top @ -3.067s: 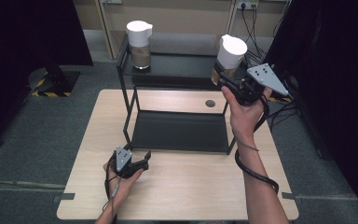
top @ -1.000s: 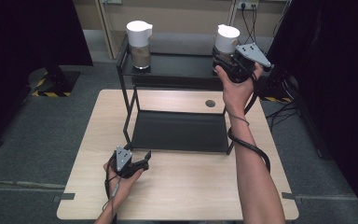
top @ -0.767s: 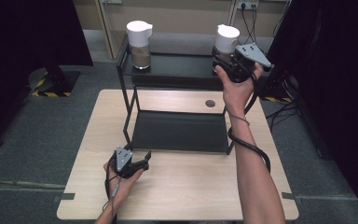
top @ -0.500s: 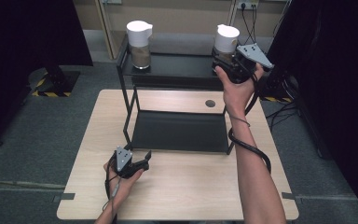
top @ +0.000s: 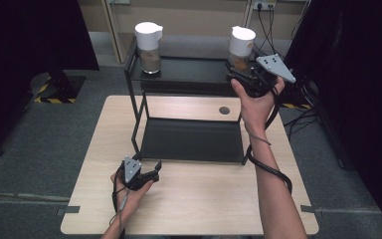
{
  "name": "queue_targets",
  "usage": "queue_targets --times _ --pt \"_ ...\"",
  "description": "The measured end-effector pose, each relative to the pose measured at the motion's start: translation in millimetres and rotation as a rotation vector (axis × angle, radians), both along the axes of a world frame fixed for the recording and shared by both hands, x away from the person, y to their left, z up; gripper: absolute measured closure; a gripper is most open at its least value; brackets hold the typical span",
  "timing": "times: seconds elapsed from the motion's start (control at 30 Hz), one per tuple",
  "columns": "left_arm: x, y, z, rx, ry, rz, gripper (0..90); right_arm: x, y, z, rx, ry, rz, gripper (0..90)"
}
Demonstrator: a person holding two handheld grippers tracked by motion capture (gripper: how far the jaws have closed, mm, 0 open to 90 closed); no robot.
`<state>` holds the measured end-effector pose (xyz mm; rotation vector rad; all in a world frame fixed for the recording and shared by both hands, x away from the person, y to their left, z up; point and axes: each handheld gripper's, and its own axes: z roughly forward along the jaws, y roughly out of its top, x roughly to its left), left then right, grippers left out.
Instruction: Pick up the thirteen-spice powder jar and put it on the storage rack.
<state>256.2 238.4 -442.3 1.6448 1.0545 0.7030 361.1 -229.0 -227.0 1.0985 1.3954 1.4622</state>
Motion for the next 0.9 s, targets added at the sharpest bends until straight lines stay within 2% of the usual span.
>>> queue_targets --times 0.27,0.9 --pt "-0.1 -0.2 0.0 0.000 0.000 0.001 13.1 -9.5 -2.2 -3.9 -0.004 -0.007 0.024 8.5" --pt "-0.2 -0.2 -0.1 -0.002 0.000 0.002 13.0 -32.4 -11.2 -28.4 0.006 -0.016 0.071 7.7"
